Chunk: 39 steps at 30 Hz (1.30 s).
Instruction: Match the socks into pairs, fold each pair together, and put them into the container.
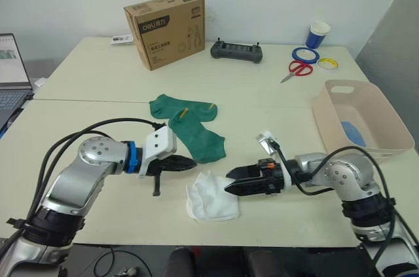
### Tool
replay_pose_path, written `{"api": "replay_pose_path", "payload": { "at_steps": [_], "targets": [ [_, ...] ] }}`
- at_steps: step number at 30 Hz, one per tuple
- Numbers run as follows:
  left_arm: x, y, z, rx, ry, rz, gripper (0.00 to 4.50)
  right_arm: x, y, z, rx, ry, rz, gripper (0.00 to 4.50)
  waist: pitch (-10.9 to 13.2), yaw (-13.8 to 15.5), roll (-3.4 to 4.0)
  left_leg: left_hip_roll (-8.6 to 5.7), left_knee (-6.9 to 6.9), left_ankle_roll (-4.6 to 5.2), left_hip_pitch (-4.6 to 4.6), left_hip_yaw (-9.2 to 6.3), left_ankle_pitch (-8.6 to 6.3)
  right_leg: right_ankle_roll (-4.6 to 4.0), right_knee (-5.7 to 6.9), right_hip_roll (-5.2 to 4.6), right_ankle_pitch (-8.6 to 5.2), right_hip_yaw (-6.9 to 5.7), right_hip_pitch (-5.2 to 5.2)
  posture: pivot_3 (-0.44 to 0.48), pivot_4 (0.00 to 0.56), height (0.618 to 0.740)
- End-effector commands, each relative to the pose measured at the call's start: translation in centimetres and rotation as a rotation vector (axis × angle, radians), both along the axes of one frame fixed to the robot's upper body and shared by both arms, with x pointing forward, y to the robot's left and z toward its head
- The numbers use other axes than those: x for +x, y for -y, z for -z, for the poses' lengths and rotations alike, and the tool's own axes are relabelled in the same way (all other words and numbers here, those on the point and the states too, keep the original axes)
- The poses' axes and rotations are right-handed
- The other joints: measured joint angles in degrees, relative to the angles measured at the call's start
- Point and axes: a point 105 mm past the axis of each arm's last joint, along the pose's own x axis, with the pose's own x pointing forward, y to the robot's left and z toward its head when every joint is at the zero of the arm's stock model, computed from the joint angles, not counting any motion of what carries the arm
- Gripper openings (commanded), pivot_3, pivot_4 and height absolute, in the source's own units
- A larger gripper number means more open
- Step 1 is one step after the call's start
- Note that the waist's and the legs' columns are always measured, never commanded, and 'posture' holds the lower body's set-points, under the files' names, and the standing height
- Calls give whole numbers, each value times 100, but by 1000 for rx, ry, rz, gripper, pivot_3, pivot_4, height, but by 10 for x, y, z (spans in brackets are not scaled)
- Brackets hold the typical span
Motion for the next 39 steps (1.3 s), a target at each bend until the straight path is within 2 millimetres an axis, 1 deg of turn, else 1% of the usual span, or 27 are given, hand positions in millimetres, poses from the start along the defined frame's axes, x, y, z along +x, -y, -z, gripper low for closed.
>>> {"api": "replay_pose_path", "payload": {
  "at_steps": [1, 3, 6, 9, 11, 13, 16, 19, 24, 28, 30, 31, 32, 34, 35, 36, 37, 39],
  "targets": [
    [-8, 16, -9, -23, 38, 73, 0, 12, 6, -4, -47, 324, -2, 3517, 0, 14, 0, 1, 0, 0, 0, -1, 0, 0, 0, 0, 0, -1, 0, 0, 150, 740],
    [-15, 27, -6, -39, 21, 108, 0, 7, 9, 2, -71, 407, -68, 2898, 0, 25, 0, 1, 0, 0, 1, -2, 0, 0, 0, 2, 0, -1, 0, 0, 150, 740],
    [-22, 34, 1, -36, -1, 143, 0, 1, 9, 9, -80, 470, -128, 1822, 0, 35, 0, 1, 0, 0, 1, -2, 0, 0, 2, 3, 0, 0, 1, 0, 150, 740],
    [-25, 33, 26, 51, -3, 146, 0, -6, 3, 19, -59, 495, -168, 748, 0, 41, 1, 1, 2, 0, 12, -7, 0, 0, 5, 4, 0, -2, 11, 0, 150, 740],
    [-26, 31, 37, 78, -6, 136, 0, -10, 1, 27, -55, 495, -191, 22, 0, 47, 1, 1, 2, 0, 14, -8, 0, -1, 5, 4, 0, -2, 13, 0, 150, 740],
    [-28, 28, 47, 107, -10, 129, 0, -13, -1, 35, -62, 494, -215, 22, 0, 62, 1, 1, 8, 0, 14, -8, 1, -1, 8, 4, 0, -2, 13, 0, 150, 740],
    [-29, 24, 55, 130, -11, 113, 0, -14, -3, 45, -81, 495, -227, 22, 0, 89, 1, 1, 10, -1, 15, -4, 1, 1, 9, 2, 3, 0, 15, 0, 150, 740],
    [-30, 15, 67, 162, -21, 73, 0, -15, -1, 64, -147, 502, -259, 22, 0, 96, 1, 0, 13, -1, 18, -4, 1, 1, 10, 1, 4, -1, 19, 0, 150, 740],
    [-35, 8, 69, 150, -54, 27, 0, -16, 10, 74, -206, 477, -273, 22, -2, 98, 2, 2, 12, -1, 21, -4, 1, 1, 11, 1, 5, -1, 20, 0, 150, 740],
    [-39, 8, 69, 135, -63, 14, 0, -14, 13, 71, -206, 462, -259, 22, -4, 100, 2, 1, 12, -1, 25, -6, 1, 1, 14, 1, 5, -2, 24, 0, 150, 740],
    [-40, 8, 70, 133, -64, 10, 0, -13, 14, 63, -193, 436, -240, 22, -4, 101, 2, 1, 13, -1, 26, -4, 1, 0, 14, 1, 5, 0, 25, 0, 150, 740],
    [-39, 7, 71, 133, -64, 6, 0, -10, 14, 56, -182, 418, -198, 22, -4, 103, 2, 1, 13, -1, 26, -5, 1, 0, 14, 0, 5, -1, 25, 0, 150, 740],
    [-39, 6, 73, 134, -67, 3, 0, -10, 17, 47, -156, 353, -171, 22, -4, 104, 2, 1, 13, -1, 26, -5, 1, 0, 14, 0, 5, -1, 25, 0, 150, 740],
    [-40, 5, 76, 137, -72, -1, 0, -11, 22, 37, -126, 245, -130, 22, -4, 105, 3, 1, 14, -1, 25, -4, 1, 0, 14, 0, 5, 0, 25, 0, 150, 740],
    [-40, 4, 78, 142, -75, -1, 0, -11, 25, 35, -118, 184, -103, 187, -4, 105, 3, 0, 13, -1, 25, -4, 1, -2, 16, 0, 6, 1, 24, 0, 150, 740],
    [-41, 3, 81, 155, -76, 3, 0, -9, 28, 36, -130, 125, -66, 387, -5, 103, 4, 1, 14, -1, 25, -6, 1, -22, 16, 0, 18, 0, 24, 0, 150, 740],
    [-42, 1, 84, 166, -76, 7, 0, -7, 31, 37, -147, 78, -27, 595, -7, 102, 3, 1, 14, -1, 26, -6, 1, -25, 17, 0, 20, 0, 25, 0, 150, 740],
    [-42, -2, 88, 177, -78, 7, 0, -12, 33, 36, -166, -31, -8, 1281, -10, 102, 3, 1, 13, -1, 27, -8, 1, -25, 17, 1, 20, -3, 25, 0, 150, 740]
  ]
}}
